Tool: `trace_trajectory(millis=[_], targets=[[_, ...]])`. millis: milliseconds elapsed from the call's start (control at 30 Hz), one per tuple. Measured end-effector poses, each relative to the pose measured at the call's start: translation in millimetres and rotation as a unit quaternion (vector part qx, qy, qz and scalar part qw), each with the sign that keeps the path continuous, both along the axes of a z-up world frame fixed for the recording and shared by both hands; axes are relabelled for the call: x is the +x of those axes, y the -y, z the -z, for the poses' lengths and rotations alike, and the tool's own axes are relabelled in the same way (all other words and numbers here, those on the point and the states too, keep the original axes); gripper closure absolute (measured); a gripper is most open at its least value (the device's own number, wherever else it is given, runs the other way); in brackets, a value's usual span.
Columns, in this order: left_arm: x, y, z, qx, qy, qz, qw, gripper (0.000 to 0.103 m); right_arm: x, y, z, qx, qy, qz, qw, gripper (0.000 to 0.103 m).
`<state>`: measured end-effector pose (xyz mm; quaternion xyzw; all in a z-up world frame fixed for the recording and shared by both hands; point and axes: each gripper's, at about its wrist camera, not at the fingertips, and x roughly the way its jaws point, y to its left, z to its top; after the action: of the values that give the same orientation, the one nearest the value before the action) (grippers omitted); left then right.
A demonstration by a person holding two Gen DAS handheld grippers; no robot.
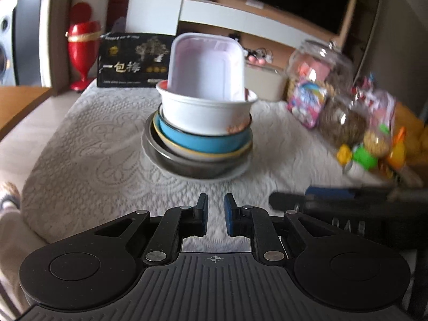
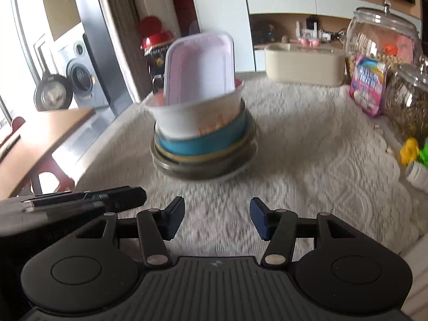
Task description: Organize plates and bowls
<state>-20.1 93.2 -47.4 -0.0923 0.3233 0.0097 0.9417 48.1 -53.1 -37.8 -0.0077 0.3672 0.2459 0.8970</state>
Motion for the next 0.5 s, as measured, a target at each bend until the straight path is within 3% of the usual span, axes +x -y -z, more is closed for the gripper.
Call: trace_trajectory(millis=[100,333,500], targets=[[-4.2,-2.2,-2.3,0.013,0.003,-0.021,0.9997,0.087,-3.3,5.3,0.4,-0.002,0.007,0.013,1.0,0.048],[-5.3,-0.6,-2.5,0.017,-0.007,-0.018,0.9997,0.087,-6.0,7.6,5.0,-0.002,0.006,0.013,1.0,0.047],[-9.3,3.2,-8.0,0.031,0.009,-0.019,0.9993,0.087,-10.5,5.7,0.8,0.001,0.016,0.006,1.0,0.047]])
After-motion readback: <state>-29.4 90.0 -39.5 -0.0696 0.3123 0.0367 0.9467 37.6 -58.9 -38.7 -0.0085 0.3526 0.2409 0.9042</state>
